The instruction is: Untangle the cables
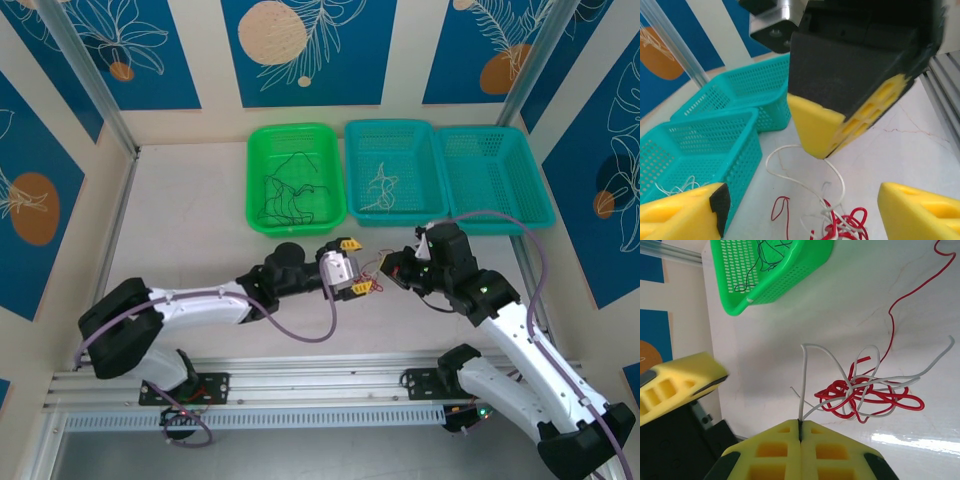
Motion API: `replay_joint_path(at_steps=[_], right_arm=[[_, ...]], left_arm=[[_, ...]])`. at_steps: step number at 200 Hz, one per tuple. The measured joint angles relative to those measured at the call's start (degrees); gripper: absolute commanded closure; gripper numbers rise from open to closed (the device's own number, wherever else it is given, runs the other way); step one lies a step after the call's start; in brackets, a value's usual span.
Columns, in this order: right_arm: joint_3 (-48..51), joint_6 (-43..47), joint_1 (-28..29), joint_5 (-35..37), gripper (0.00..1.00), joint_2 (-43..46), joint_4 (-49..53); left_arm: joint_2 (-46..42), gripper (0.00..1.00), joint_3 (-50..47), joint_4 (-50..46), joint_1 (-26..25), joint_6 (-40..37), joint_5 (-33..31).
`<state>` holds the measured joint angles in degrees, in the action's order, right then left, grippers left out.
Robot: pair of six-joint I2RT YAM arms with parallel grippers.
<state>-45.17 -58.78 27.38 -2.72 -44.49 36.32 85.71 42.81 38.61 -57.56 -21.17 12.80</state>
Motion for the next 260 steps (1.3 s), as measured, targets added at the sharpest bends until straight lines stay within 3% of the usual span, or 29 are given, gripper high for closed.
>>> replay_joint_path(at_steps=[34,58,64,77,85,130,162,219,235,260], right_arm=[[-1.36,-0.81,0.83,-0.11,1.0,0.04,-0.09],[-1.36,-1.25,1.14,-0.11,1.0,0.04,-0.2],[-1.36,-1.22,1.18,-0.11,0.96,0.04,-0.31],[-1.22,-0.7,1.62,0.15,0.73,0.09,-0.74],[-0.79,0.24,2.29,1.07,0.64,0.44,-1.31],[14.53,4.52,5.64,8.81,0.47,12.11,-8.9],[27.36,6.43,6.27,9.94,0.12,18.43,-19.39],[33.64,11.06,6.95,9.01,0.15,13.57,-39.91],[33.66,12.26,6.99,9.03,0.21,9.77,-45.94],[32.2,13.55,7.15,8.7,0.44,2.73,-53.86]], left_arm=[[4.28,0.62,1.68,0.17,-0.11,0.94,0.11],[4.74,1.0,1.81,1.18,-0.33,1.49,-0.2],[4.74,1.0,1.81,1.55,-0.35,1.9,-0.44],[4.74,1.0,1.81,2.23,-0.39,2.82,-1.09],[4.74,1.0,1.81,2.49,-0.37,3.3,-1.38],[4.35,1.0,1.97,2.47,-0.37,6.38,-1.53],[4.33,1.0,2.12,2.34,-0.37,8.26,-1.51],[2.45,1.0,4.83,-0.57,-0.37,13.25,-1.31],[1.4,1.0,5.64,-0.76,-0.37,16.04,-1.01],[0.31,1.0,6.56,-2.62,-0.17,21.49,-0.83]])
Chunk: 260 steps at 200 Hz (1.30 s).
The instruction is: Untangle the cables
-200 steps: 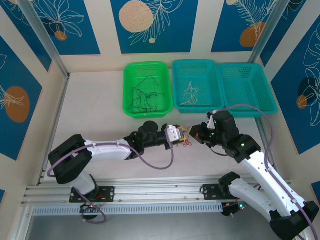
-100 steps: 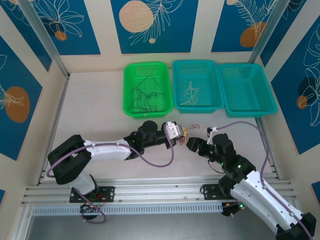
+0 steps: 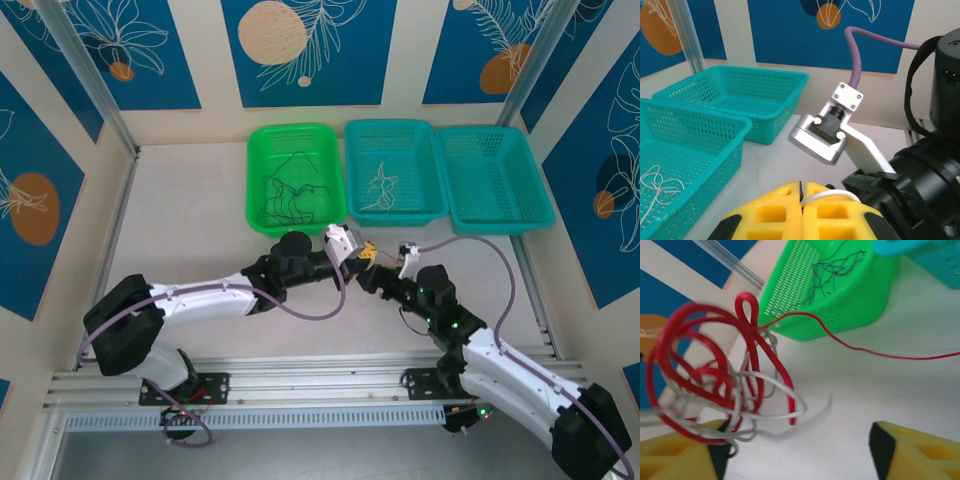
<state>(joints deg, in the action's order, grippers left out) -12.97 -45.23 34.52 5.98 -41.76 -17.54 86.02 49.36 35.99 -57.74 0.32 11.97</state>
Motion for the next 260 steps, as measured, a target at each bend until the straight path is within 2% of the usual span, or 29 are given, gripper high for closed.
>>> replay_joint_path(at_steps=[17,24,42,82,112,136,163,192,210,245,260], right_arm=[[-2.36,0.7,0.02,-0.11,0.64,-4.17,-3.19],[-3.1,0.92,0.13,-0.15,0.76,-5.4,-4.15],[-3.85,1.14,0.52,0.44,1.0,-6.67,-6.19],[-4.17,-2.93,-1.51,6.19,1.0,-3.98,-1.05],[-5.95,-12.48,-6.91,10.36,1.0,0.0,12.87],[-4.28,-19.65,-13.2,14.25,1.0,1.73,28.13],[-2.69,-21.7,-14.78,14.43,1.0,3.5,36.96],[-2.95,-20.48,-14.78,12.59,1.0,3.82,39.08],[-3.96,-17.62,-14.67,8.55,1.0,3.82,39.04],[-8.13,-12.33,-12.04,1.25,1.0,4.92,37.92],[-9.86,-10.56,-9.51,0.13,1.0,5.33,37.03]], left_arm=[[-0.04,1.0,0.35,-1.03,0.5,3.96,0.11],[-0.09,1.0,0.42,-1.31,0.81,5.31,0.11],[-0.72,1.0,0.42,-1.97,1.49,8.94,-0.02],[-8.24,1.0,-1.2,-5.03,2.99,14.78,-0.09],[-16.83,1.0,-5.18,-10.82,7.5,19.32,-0.59],[-27.12,1.0,-6.08,-15.74,11.1,21.57,-4.81],[-35.26,1.0,-8.9,-16.11,13.25,23.37,-7.23],[-34.75,1.0,-13.25,-17.03,13.4,24.72,-6.93],[-29.53,0.88,-14.75,-17.62,13.44,24.65,-3.58],[-20.06,0.53,-16.11,-14.43,13.44,24.15,3.67],[-15.89,0.47,-15.45,-12.09,13.29,25.57,7.37]])
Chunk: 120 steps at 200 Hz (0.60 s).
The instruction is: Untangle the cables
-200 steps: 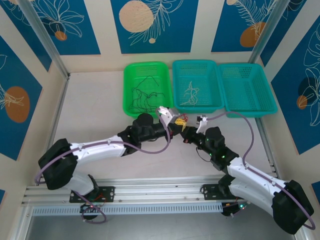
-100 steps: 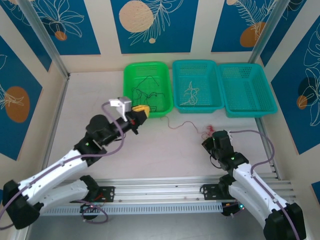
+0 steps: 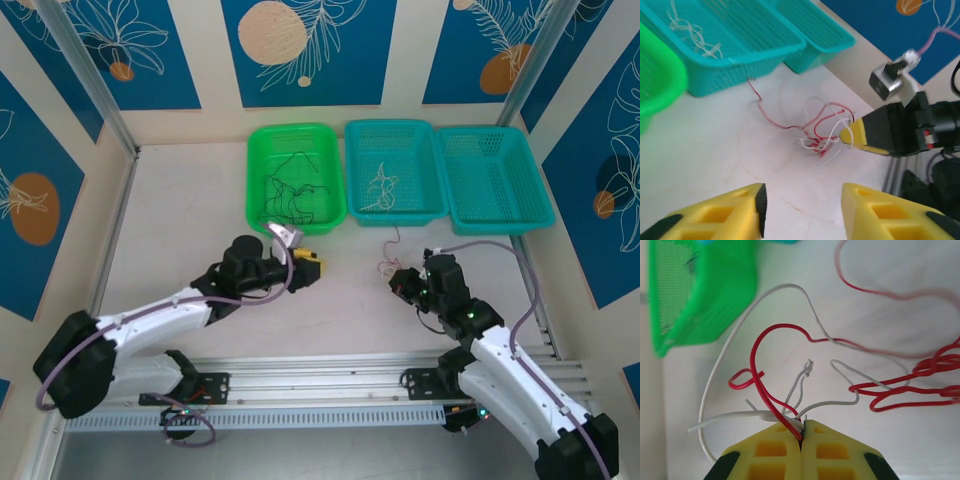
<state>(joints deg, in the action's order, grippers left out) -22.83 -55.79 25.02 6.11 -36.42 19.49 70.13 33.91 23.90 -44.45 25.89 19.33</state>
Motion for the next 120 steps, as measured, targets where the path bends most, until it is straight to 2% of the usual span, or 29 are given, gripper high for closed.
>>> replay_joint_path(at_steps=[13,27,79,120], right_arm=[[-1.22,1.36,2.84,-0.28,1.0,-0.04,-0.9],[-1.73,2.14,5.11,-0.15,1.0,-0.44,-1.68],[-1.81,2.97,7.69,-0.07,1.0,-3.93,-2.86],[-1.92,3.08,8.0,0.5,1.0,-4.07,-4.31]], left_arm=[[4.44,0.39,2.05,1.27,-0.85,2.43,2.32],[8.35,0.37,4.79,2.4,-1.9,5.79,3.45],[19.34,0.4,15.26,6.54,-4.31,18.67,6.14],[22.53,0.38,16.96,2.4,-5.33,22.23,3.96]])
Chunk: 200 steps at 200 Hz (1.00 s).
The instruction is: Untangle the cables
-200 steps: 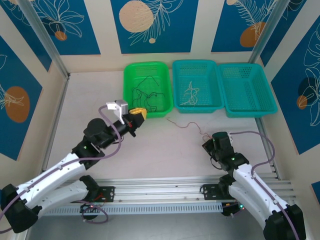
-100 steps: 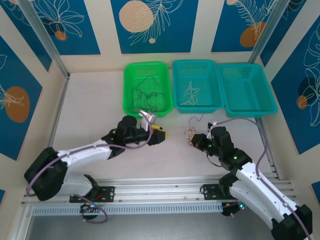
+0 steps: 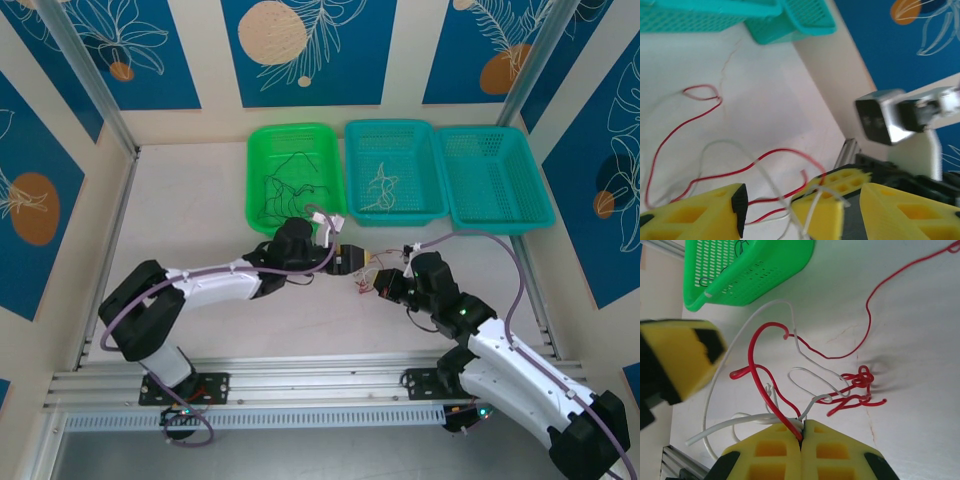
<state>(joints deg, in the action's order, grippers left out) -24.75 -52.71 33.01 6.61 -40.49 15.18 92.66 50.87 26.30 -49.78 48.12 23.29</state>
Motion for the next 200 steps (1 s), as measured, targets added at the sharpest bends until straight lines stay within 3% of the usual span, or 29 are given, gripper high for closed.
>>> replay_joint_path(at_steps=[27,66,96,119,142,182,200], right_arm=[[-0.22,0.5,0.17,-0.09,1.0,-1.44,-1.64],[-0.55,1.2,1.27,-0.63,1.0,-4.02,-3.26],[-0.57,1.31,1.66,0.02,1.0,-4.33,-3.32],[-0.55,-0.48,1.66,2.43,1.0,-4.55,-2.45],[0.74,-8.44,1.64,5.46,1.0,-6.32,-1.66],[4.72,-16.41,1.77,7.67,0.51,-4.13,1.97],[5.16,-13.73,1.46,9.84,0.41,-0.5,8.0]], left_arm=[[1.77,0.43,1.22,-3.08,-0.09,1.42,-0.35],[5.09,0.81,4.92,-4.81,-0.55,3.32,-0.63],[5.09,0.99,4.96,-4.94,-0.66,3.98,-1.05],[4.87,1.0,4.94,-5.03,-0.68,3.85,-1.97],[3.06,1.0,4.63,-6.84,-0.74,2.36,-2.99],[-1.88,1.0,2.29,-12.13,-1.11,-2.14,-4.85],[-5.2,1.0,2.27,-12.07,-0.17,-4.33,-5.35]])
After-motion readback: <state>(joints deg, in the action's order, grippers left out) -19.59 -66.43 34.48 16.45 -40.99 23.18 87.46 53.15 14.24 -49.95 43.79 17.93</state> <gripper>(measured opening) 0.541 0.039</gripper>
